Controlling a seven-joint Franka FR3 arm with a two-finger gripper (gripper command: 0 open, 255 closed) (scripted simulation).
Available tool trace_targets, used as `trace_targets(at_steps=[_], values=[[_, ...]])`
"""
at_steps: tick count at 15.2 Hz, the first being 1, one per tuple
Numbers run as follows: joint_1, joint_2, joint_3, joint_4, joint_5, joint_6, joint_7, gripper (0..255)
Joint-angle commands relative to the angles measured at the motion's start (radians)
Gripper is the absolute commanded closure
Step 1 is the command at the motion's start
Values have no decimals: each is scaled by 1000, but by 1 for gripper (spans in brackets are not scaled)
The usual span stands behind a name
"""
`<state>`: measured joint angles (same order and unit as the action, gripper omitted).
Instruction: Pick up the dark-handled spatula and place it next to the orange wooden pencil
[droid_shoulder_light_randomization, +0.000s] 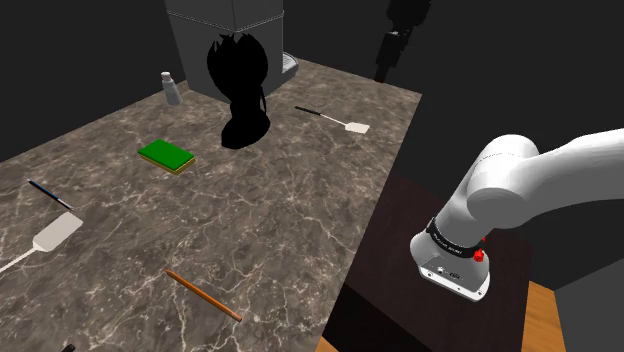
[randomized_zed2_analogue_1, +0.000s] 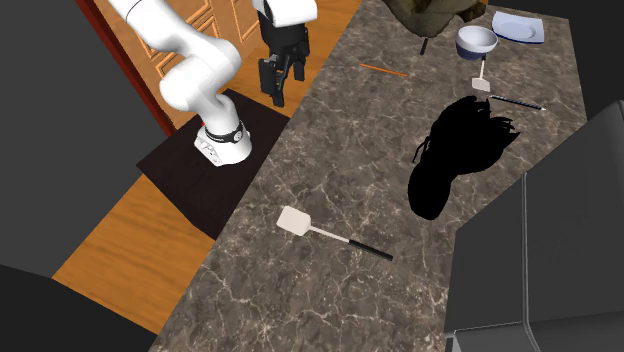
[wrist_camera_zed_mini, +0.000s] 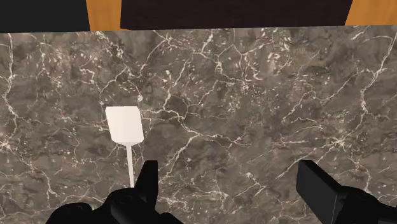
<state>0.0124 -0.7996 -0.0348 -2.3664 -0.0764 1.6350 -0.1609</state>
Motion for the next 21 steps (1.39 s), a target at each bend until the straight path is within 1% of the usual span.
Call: trace_targets(at_steps=[1,7,12,17,21], values=[[0,0,0,0,0,0,0,0],[-13,146,-73,-43,-23,192,-62,0],[-16,300,-134,-39,-25,344,-118,0],[-14,477,-190,1,-1,481,-185,0],[-10,630,-229,57,43,574,-250,0]])
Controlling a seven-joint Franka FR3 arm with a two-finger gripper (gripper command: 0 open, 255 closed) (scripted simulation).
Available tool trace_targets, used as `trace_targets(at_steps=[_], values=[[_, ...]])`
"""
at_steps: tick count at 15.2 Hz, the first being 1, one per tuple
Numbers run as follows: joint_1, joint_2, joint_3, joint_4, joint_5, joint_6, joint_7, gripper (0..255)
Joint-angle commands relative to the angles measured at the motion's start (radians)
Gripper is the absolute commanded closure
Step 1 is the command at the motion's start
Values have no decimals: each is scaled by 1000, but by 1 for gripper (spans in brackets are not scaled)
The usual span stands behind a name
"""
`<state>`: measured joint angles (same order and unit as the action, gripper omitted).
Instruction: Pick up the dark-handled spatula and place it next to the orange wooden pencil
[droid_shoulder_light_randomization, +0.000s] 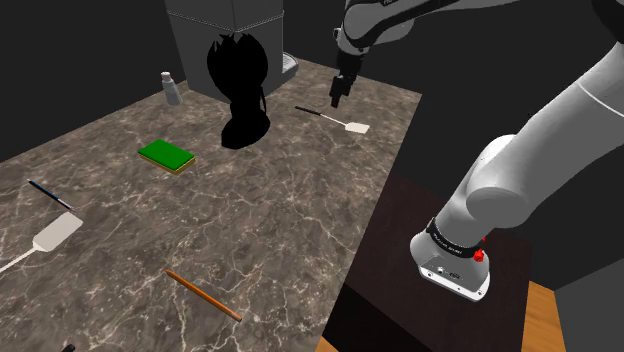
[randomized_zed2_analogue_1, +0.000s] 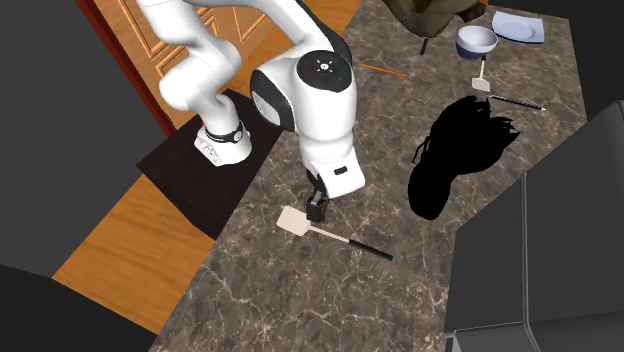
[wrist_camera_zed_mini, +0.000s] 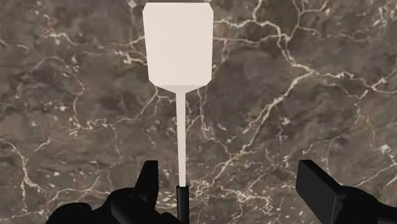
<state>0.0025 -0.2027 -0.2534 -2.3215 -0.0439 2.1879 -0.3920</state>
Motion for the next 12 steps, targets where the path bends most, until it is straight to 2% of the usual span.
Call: trace_targets(at_steps=[1,4,12], values=[[0,73,-18,30,26,41,-37,0],[-3,193,-37,91,79,93,-95,0],[-6,273,-34,65,117,194,-123,0]])
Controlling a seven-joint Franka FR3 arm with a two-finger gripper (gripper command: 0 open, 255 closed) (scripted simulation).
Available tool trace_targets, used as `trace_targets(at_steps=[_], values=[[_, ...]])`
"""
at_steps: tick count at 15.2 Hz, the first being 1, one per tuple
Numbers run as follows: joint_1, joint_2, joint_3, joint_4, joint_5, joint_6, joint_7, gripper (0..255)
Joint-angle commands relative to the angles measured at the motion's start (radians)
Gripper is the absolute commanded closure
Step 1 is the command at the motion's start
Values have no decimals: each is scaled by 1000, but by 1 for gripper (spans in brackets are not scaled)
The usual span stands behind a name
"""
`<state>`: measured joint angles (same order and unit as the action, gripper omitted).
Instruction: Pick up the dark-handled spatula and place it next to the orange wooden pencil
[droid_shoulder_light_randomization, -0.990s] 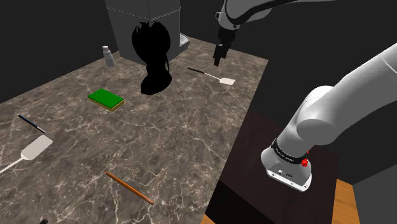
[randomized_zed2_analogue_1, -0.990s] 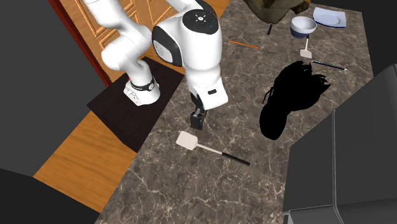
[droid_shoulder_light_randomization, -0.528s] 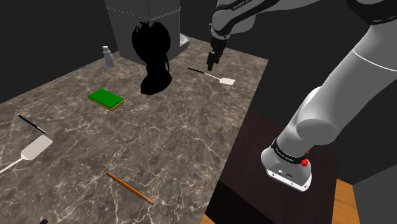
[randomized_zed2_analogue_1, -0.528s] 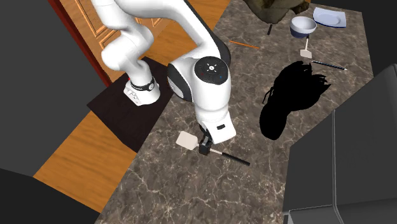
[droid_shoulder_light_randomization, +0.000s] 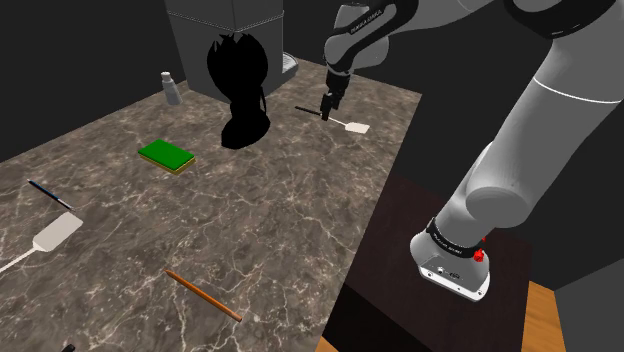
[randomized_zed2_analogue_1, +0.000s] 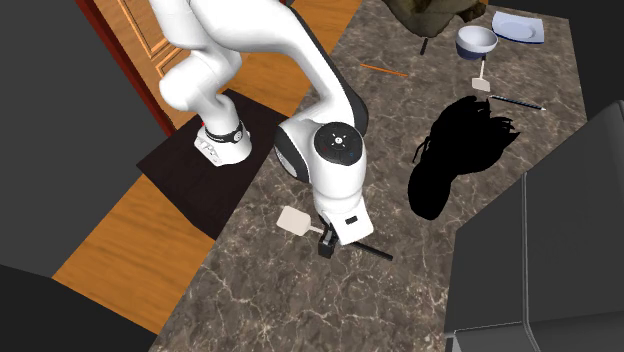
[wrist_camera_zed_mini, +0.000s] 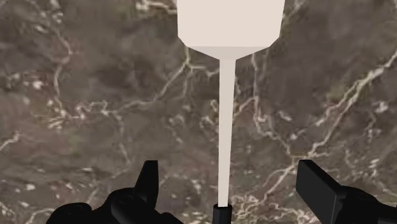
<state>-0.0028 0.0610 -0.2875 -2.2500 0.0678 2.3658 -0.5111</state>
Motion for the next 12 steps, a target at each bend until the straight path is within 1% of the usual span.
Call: trace_targets(at_steps=[1,8,9,12], values=[[-1,10,0,-6,5,16,-4,0],[-1,10,0,-6,5,16,-4,0],[-1,10,0,-6,5,16,-4,255],[-1,10,0,-6,5,16,-4,255]])
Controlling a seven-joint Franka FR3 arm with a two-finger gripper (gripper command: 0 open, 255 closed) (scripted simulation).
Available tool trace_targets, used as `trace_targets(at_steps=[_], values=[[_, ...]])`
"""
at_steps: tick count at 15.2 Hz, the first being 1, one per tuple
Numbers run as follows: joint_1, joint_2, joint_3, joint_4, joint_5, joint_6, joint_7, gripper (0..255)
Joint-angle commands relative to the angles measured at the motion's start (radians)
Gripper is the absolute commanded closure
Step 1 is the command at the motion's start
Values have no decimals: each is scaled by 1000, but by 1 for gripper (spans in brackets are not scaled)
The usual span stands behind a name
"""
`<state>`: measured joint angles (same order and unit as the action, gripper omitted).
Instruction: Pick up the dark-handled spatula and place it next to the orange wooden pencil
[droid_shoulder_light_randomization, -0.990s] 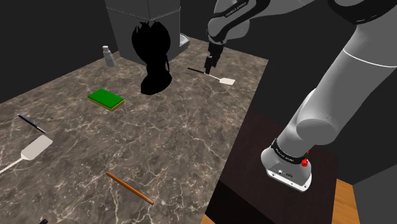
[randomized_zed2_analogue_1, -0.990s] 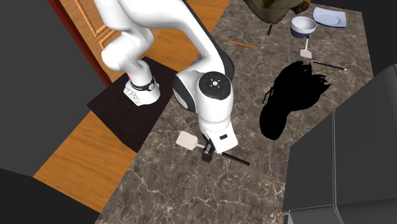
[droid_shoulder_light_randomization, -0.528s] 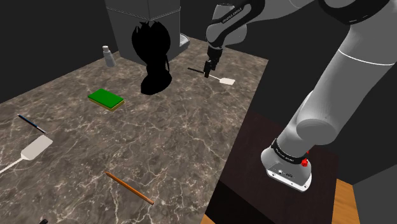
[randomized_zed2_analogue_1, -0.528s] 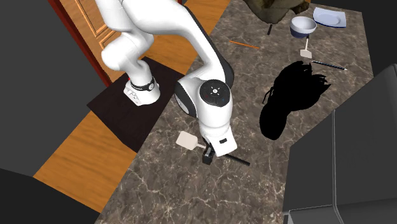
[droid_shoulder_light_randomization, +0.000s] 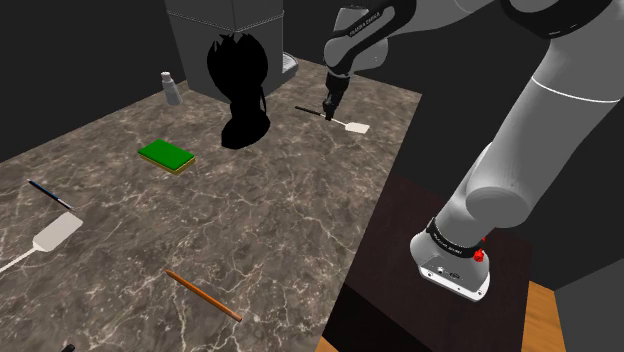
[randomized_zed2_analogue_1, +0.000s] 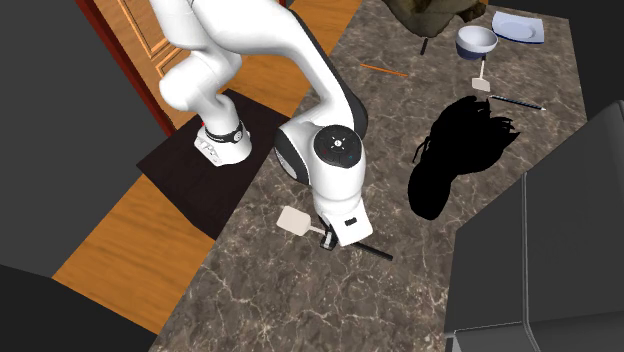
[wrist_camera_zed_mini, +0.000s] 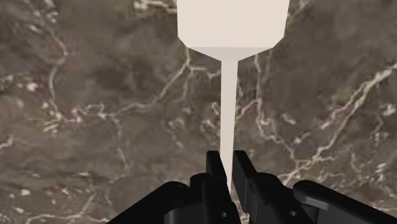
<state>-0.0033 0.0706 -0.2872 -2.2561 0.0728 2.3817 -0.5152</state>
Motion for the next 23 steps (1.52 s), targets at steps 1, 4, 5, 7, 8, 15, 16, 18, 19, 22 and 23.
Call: trace_targets(at_steps=[1,4,5,7,8,15,16,18,19,22,23], values=[[0,0,0,0,0,0,0,255],[0,0,0,0,0,0,0,255],[0,0,0,0,0,0,0,255],[0,-9,-1,4,-5,-13,3,255],[1,-17,-1,9,-9,-26,7,255],[2,-72,-2,49,-34,-117,26,255],[2,-79,-2,56,-37,-130,29,255],[2,-92,-1,69,-42,-156,33,255],[2,-98,-1,76,-45,-169,35,255],[3,-115,0,98,-52,-208,41,255],[11,-143,10,67,-62,-202,66,255]])
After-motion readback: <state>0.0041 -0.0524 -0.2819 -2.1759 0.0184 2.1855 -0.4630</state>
